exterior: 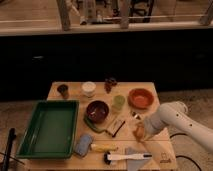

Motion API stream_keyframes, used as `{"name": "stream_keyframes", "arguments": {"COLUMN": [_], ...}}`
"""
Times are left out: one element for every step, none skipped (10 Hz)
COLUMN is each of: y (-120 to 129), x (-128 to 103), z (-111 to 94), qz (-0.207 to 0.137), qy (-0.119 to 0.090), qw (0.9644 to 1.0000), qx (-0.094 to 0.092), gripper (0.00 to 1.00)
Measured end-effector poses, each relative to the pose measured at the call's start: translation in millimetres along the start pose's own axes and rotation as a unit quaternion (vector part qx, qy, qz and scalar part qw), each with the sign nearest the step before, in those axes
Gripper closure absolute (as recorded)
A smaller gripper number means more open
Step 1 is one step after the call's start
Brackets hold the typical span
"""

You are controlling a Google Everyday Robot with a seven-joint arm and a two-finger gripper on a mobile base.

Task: Place apple in paper cup

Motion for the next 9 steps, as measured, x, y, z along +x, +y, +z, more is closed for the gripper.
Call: {"name": "stream_keyframes", "arguments": {"y": [0, 0, 0, -1, -4, -7, -9, -13, -17], "x": [-1, -4, -6, -8, -14, -18, -20, -24, -28], "z": [0, -1, -3, -5, -9, -12, -15, -21, -25], "qz": [-0.002, -0.006, -0.009, -0.013, -0.021, -0.029, -0.034, -0.042, -0.049], "qy": [0.0, -0.001, -0.002, -0.003, -0.006, -0.011, -0.014, -0.018, -0.02], "qw": [1.0, 1.0, 1.0, 0.9999, 0.9997, 0.9995, 0.9993, 0.9989, 0.9985], "qx": [-0.001, -0.001, 0.0, 0.001, 0.003, 0.005, 0.007, 0.011, 0.014], "gripper": [0.96, 1.0, 1.0, 1.0, 1.0, 1.0, 1.0, 1.0, 1.0]}}
